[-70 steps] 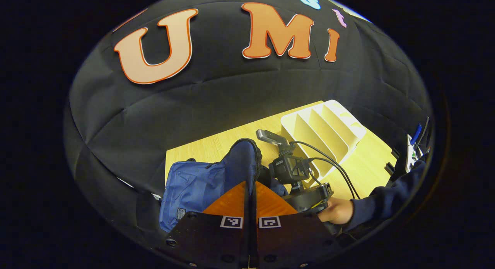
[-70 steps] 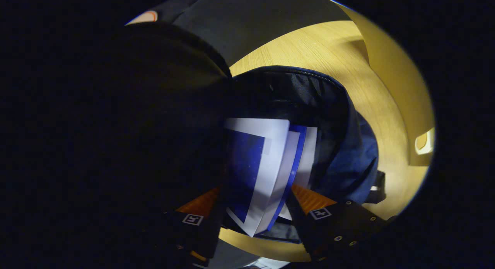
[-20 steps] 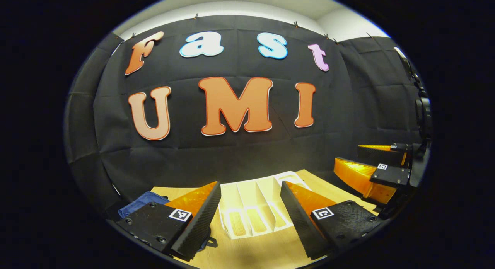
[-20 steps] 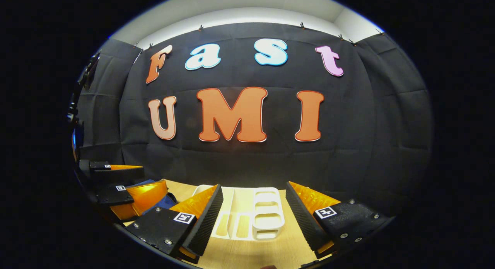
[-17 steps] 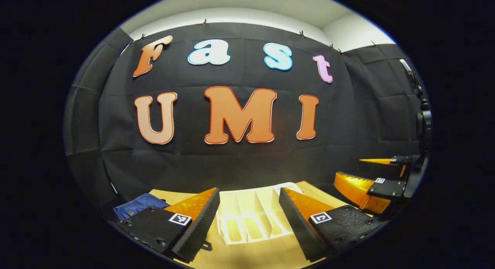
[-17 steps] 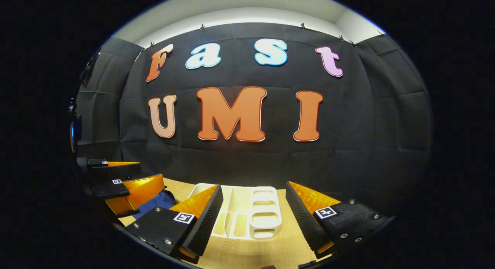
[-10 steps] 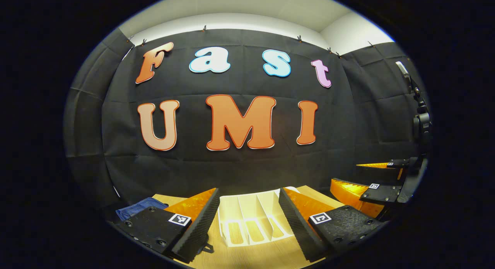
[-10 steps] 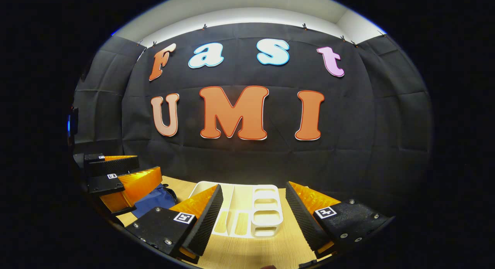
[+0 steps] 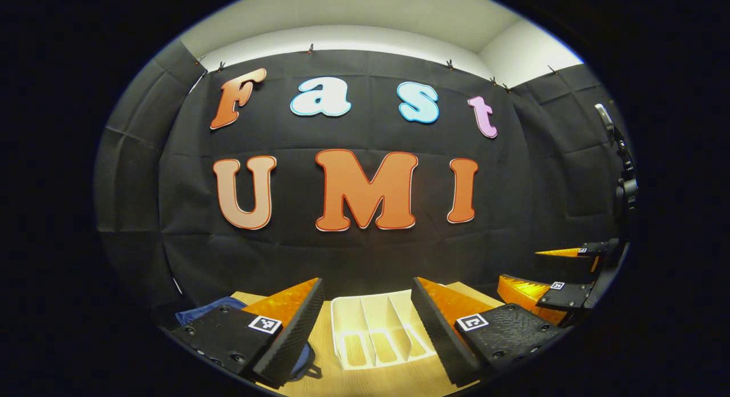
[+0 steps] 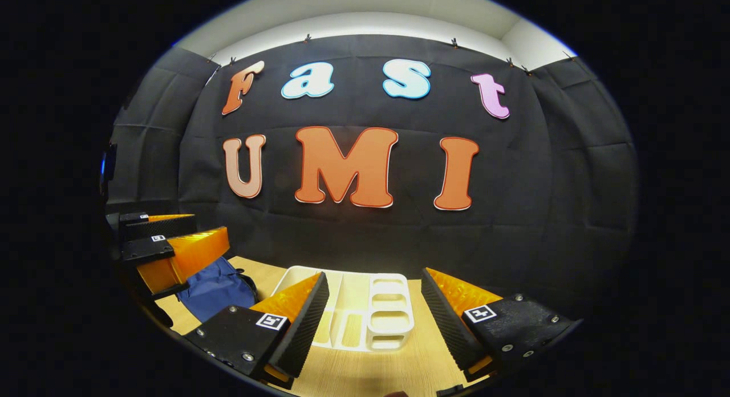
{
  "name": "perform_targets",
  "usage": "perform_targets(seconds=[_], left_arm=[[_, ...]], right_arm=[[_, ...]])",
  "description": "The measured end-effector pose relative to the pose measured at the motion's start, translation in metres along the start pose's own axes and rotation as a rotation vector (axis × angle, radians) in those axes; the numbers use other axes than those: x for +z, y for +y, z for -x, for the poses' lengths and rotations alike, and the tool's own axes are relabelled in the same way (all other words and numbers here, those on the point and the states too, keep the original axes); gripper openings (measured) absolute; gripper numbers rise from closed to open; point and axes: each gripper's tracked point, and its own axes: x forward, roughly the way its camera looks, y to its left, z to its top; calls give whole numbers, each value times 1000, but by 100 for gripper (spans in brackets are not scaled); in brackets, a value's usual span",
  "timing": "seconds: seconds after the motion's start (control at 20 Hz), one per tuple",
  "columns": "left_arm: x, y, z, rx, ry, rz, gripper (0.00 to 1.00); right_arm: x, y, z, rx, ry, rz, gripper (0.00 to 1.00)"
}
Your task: Open the schoolbag, grab two books from the bookshelf and put them into the schoolbag.
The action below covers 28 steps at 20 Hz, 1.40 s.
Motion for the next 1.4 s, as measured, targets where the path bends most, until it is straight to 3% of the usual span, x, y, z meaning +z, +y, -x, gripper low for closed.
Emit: perform_targets(seconds=[0.1,0.3,0.45,0.6,0.65,0.7,0.85,0.9,1.05,1.1,1.15,1.2,1.4], left_arm=[[-1,-2,1,2,0,5,100],[0,-6,0,0,-5,0,95],[-3,-11,-1,-2,-7,3,100],[-10,-16,-1,-9,14,-6,91],[-11,-16,-2,-11,15,-8,100],[-11,-17,-2,-9,13,-10,95],[-4,-15,-5,-7,5,-18,100],[-4,-17,-5,-5,2,-20,95],[-2,-16,-8,-5,7,-27,99],[-3,-17,-11,-9,6,-30,95],[-3,-20,-12,-15,7,-36,100],[0,-21,-10,-17,6,-40,95],[3,-31,-10,-41,-3,-51,95]], right_arm=[[-1,-4,-1,-9,4,-5,97],[-6,-8,6,-27,3,-7,97],[-7,-13,7,-38,5,-9,97],[-13,-16,6,-46,16,-13,97],[-14,-17,7,-49,20,-13,97],[-13,-18,7,-51,18,-14,97],[-9,-21,5,-59,9,-7,97],[-8,-22,5,-63,5,-3,97],[-6,-15,4,-69,0,-10,97],[-5,-16,4,-72,1,-12,97],[-5,-17,4,-74,0,-14,97],[-4,-18,5,-79,-4,-14,97],[0,-23,7,-88,-12,-17,97]])
